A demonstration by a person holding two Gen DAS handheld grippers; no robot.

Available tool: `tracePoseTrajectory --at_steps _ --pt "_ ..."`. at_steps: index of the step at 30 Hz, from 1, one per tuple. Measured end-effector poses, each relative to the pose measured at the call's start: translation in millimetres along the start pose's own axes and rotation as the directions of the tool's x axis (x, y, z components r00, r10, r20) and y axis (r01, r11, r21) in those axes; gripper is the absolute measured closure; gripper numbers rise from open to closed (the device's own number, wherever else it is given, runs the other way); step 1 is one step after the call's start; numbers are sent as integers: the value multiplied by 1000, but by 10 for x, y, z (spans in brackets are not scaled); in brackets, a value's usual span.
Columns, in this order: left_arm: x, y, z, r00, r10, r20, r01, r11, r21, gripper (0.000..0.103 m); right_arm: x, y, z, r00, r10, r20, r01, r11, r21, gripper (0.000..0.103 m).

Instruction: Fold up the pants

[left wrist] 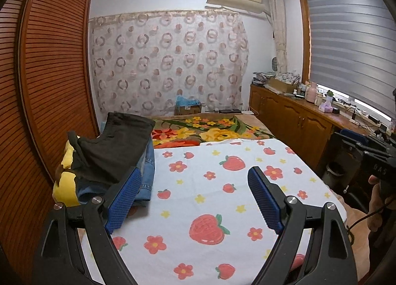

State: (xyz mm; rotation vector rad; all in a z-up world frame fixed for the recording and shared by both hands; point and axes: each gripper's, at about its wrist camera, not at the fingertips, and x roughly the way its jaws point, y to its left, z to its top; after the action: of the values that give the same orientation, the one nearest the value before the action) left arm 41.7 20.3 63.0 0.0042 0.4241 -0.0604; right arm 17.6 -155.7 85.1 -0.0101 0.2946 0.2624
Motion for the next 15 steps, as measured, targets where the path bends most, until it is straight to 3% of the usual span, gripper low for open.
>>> tracePoseTrajectory --at_steps 15 --pt "-36 25 -1 1000 25 -8 -25 1000 -19 15 23 7 -76 1000 -8 -1 8 1000 9 41"
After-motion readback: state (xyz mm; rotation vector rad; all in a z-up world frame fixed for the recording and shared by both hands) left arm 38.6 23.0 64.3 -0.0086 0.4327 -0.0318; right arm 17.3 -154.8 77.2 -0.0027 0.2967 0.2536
